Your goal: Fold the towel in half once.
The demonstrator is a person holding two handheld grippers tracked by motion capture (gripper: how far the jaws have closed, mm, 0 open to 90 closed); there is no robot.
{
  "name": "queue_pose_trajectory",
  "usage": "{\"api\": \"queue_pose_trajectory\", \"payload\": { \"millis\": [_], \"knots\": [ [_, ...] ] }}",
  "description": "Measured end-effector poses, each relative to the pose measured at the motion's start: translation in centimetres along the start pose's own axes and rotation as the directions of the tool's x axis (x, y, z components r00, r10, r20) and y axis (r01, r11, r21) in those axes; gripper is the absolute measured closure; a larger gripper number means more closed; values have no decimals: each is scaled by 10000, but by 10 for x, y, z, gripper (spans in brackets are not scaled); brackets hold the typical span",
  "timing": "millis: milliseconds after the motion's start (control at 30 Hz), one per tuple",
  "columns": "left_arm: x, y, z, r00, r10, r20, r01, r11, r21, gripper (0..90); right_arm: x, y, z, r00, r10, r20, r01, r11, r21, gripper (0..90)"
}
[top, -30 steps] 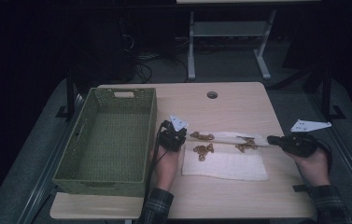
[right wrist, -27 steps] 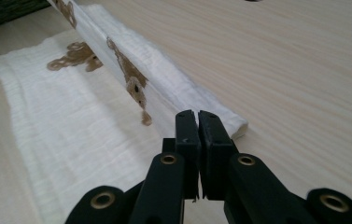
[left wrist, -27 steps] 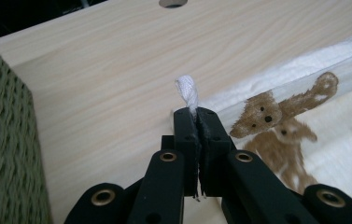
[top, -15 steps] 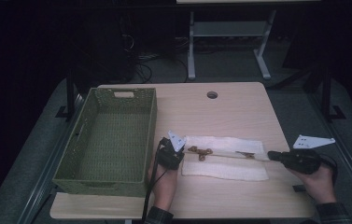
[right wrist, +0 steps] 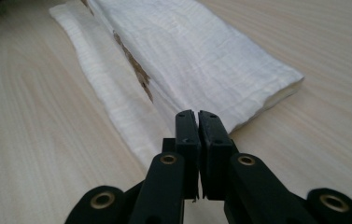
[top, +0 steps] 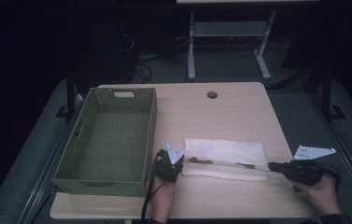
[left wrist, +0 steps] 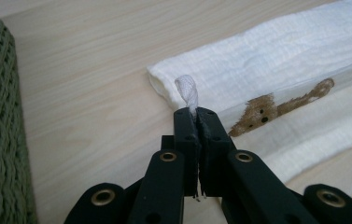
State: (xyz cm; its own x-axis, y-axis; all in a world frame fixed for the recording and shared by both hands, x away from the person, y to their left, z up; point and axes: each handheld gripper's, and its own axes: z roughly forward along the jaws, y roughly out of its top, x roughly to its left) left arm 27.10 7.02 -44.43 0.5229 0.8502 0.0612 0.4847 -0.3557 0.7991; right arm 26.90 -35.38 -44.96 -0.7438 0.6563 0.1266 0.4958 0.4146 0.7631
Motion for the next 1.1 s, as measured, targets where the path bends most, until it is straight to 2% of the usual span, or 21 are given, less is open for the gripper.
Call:
{"api": "queue_pose_trajectory", "payload": {
  "millis": [33,133,167,233,300,367,433,633,767,933,1100],
  "knots": [
    [-1,-3,-1,10000,7,17,-7,9999,167,872,3,-2,1,10000,15,-86,-14,9999,136,871],
    [-2,-6,-1,10000,-66,61,65,9998,178,866,4,-5,2,9998,50,-189,-45,9996,270,870],
    [-2,-8,-1,9998,-115,154,112,9997,197,856,4,-7,5,9994,134,-311,-119,9988,480,858],
    [-3,-8,-4,9998,-143,146,141,9998,107,788,5,-8,5,9992,105,-379,-82,9982,599,809],
    [-3,-5,-9,9993,-199,321,201,9998,-64,743,5,-7,2,9985,122,-540,-103,9993,363,759],
    [-3,-1,-10,9992,-112,377,115,9999,-95,716,5,-4,-3,9982,119,-594,-116,9999,48,749],
    [-1,3,-8,9986,-39,535,39,10000,4,700,4,-1,-4,9985,175,-528,-178,9998,-45,749],
    [3,20,16,9964,282,799,-307,9991,296,646,-10,11,6,9997,239,5,-239,9997,21,727],
    [12,34,32,9956,327,878,-364,9985,405,633,-23,22,15,9984,301,473,-305,9995,78,706],
    [25,51,54,9966,363,743,-409,9973,617,620,-46,35,28,9938,612,925,-623,9980,82,701],
    [37,60,72,9975,315,627,-366,9960,818,615,-64,43,45,9908,935,975,-955,9953,157,702]
  ]
}}
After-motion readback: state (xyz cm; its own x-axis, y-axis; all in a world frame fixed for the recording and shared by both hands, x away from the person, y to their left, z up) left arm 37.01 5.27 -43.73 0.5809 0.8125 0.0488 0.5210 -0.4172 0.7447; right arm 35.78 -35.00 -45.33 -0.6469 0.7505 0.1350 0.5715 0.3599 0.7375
